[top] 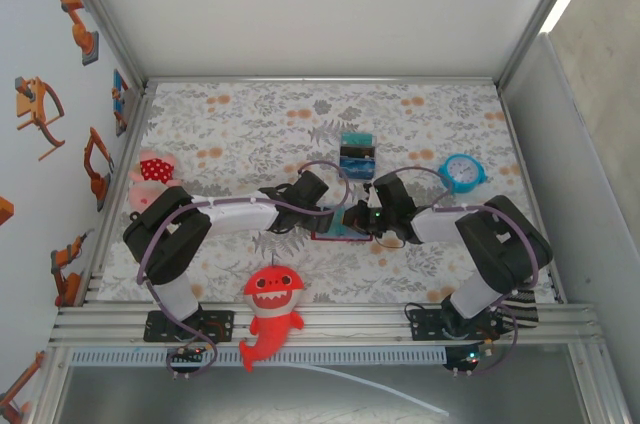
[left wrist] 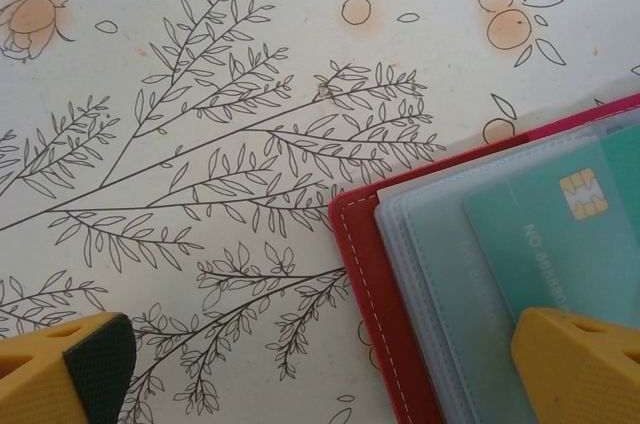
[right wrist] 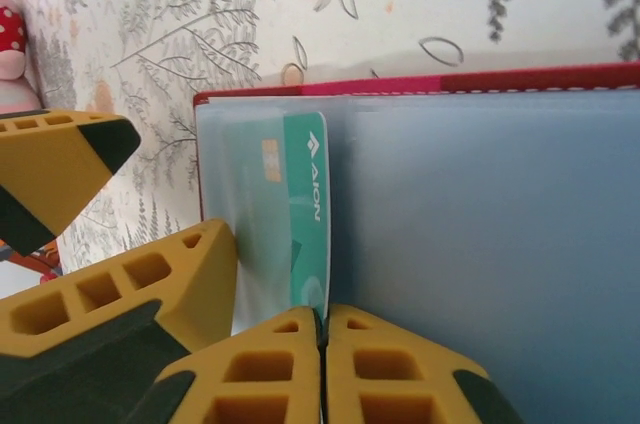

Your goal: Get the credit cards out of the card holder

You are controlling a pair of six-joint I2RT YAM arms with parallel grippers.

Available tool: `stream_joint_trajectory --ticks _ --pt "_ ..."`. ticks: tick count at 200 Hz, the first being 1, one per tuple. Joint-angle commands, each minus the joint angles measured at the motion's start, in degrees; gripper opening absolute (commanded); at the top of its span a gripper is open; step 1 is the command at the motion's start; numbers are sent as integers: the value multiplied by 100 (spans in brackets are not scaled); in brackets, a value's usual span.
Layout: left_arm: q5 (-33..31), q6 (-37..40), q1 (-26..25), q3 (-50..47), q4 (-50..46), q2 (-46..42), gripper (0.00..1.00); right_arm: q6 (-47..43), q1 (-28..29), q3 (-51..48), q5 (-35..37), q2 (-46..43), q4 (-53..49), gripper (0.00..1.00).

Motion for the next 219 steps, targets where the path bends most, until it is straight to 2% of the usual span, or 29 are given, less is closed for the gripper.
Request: stream_joint_trajectory --ticks 1,84,219 --pt "56 9 -31 -215 -496 211 98 -62 -29 -73 158 -40 -92 1" --pt "-107 168 87 -157 -287 103 98 -799 -101 298 909 -700 -1851 0" --pt "-143 355 215 135 -277 -269 99 -1424 -107 794 1427 -1551 -3061 0"
